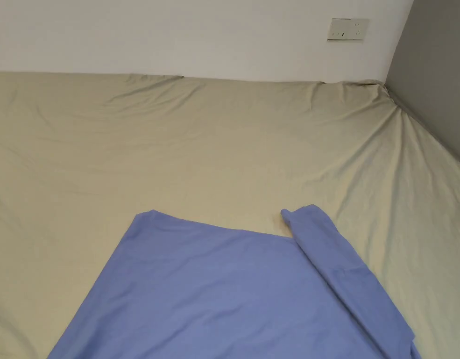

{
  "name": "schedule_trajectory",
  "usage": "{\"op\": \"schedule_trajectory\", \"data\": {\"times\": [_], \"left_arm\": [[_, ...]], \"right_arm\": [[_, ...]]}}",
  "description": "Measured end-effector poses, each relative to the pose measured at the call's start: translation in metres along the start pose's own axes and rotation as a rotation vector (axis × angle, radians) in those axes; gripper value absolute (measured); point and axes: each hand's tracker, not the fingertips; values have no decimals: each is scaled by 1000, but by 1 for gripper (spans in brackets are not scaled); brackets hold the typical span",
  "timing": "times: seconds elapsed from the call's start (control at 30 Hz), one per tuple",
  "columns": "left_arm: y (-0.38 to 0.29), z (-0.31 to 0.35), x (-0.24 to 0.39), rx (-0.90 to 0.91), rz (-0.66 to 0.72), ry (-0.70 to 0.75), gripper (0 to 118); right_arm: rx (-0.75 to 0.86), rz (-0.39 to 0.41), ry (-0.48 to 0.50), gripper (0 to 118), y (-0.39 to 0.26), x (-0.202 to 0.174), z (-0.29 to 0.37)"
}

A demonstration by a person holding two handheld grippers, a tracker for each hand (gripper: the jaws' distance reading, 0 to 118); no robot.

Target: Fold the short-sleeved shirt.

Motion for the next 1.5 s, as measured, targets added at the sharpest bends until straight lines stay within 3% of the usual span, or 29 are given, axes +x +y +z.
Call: {"op": "schedule_trajectory", "data": {"times": [0.03,0.07,0.1,0.13,0.17,0.2,0.23,0.27,0.3,0.4,0.53,0.57,0.6,0.63,0.67,0.7,0.73,0.77,0.8,0.83,1.07,1.13,1.5], "left_arm": [[2,0,0,8,-6,3,3],[3,1,-1,24,-12,-3,21],[5,0,-5,34,-6,-20,47],[10,1,-5,15,17,-49,63],[16,-1,-9,-24,46,-67,63],[19,-1,-9,-43,65,-50,118],[21,10,-14,-4,31,-50,115],[27,14,-7,76,32,-85,106],[32,20,-3,109,50,-94,104],[45,63,4,173,64,-101,118],[55,92,1,245,86,-105,118],[58,99,2,261,93,-102,114],[59,109,2,306,100,-127,93],[58,118,3,362,108,-134,62],[61,120,3,377,104,-145,14],[63,120,7,359,90,-120,0],[63,119,6,377,70,-53,0],[62,119,7,379,52,-61,0],[63,118,7,353,47,-97,0],[63,117,7,343,61,-100,0],[43,80,-5,233,30,-54,0],[39,67,-9,159,-5,-48,0],[27,46,-27,110,51,-59,0]], "right_arm": [[6,-9,8,4,0,1,2],[12,-14,9,19,0,2,3],[22,-8,15,42,2,3,3],[35,9,22,56,4,4,5],[34,35,-9,56,8,3,8],[34,40,-21,118,10,3,11],[91,44,-52,115,13,2,31],[131,34,-32,107,20,-3,44],[146,17,-21,106,24,-5,48],[239,-14,-22,118,37,-14,80],[398,-64,-7,117,51,-12,115],[423,-68,10,113,55,-11,123],[454,-90,12,92,58,-13,132],[488,-100,22,54,59,-15,140],[514,-104,21,1,61,-18,146],[504,-162,18,0,45,19,119],[547,-182,-27,0,39,27,120],[528,-163,16,0,36,36,116],[521,-92,-15,0,40,27,121],[523,-79,-34,0,42,1,127],[491,-73,-10,0,38,-19,117],[482,-82,3,0,44,-8,115],[493,-79,-26,0,47,-16,125]]}}
